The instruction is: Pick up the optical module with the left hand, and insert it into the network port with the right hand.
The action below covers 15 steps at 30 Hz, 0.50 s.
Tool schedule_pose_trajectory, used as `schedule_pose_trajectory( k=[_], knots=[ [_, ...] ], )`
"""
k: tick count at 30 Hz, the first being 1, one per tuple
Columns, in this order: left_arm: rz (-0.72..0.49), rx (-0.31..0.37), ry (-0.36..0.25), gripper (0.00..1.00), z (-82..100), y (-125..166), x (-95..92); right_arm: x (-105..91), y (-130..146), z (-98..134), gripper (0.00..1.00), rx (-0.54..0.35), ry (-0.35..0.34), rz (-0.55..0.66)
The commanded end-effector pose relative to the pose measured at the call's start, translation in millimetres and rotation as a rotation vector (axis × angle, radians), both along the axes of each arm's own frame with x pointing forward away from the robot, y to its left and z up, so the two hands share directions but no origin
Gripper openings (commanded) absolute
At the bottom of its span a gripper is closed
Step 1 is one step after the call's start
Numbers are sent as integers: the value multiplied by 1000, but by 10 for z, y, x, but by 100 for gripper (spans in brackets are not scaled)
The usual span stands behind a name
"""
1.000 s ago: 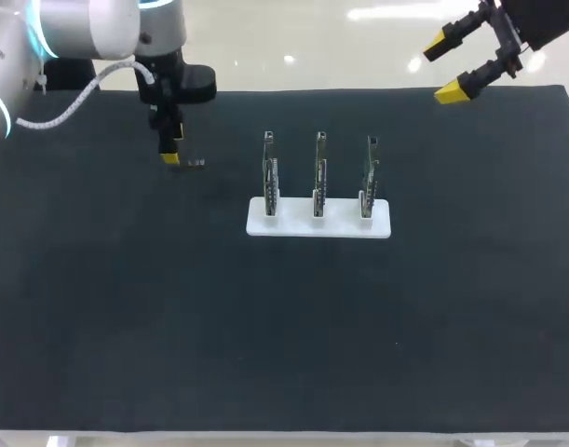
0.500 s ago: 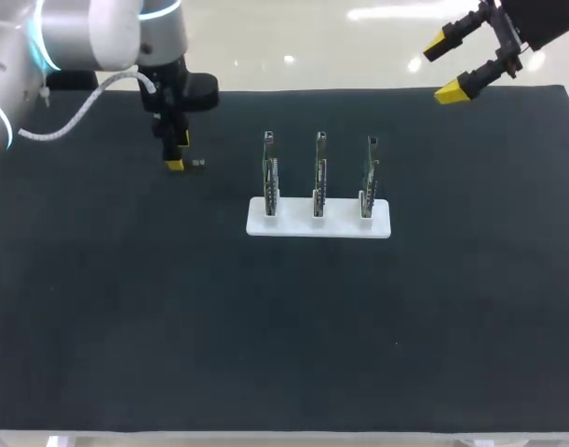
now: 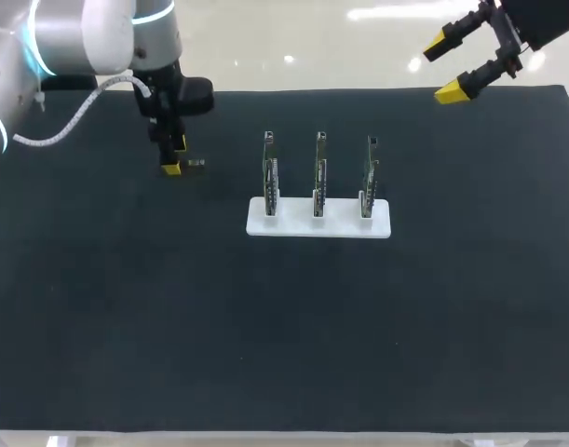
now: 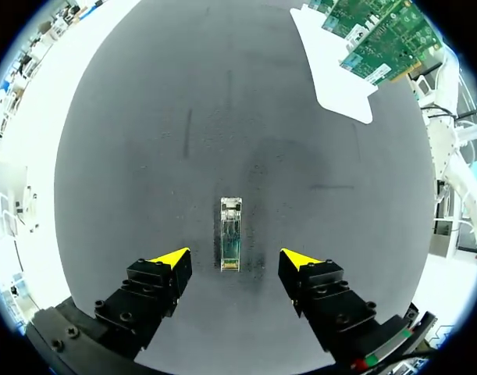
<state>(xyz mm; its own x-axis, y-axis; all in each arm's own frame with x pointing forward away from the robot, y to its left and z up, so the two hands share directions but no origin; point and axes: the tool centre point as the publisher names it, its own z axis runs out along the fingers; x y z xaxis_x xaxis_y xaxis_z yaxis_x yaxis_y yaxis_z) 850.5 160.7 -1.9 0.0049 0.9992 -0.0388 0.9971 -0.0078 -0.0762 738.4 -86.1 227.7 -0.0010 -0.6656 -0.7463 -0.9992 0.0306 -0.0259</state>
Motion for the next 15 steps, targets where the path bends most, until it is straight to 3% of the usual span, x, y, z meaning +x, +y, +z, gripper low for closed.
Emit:
schedule_pose_trajectory(
  k=[1,15],
  knots=[
    [4,-3,21,100,-18,-4,69,5,2,-3,100,2,0,1],
    [43,-24,10,100,29,-24,93,5,2,-3,100,2,0,1]
  ],
)
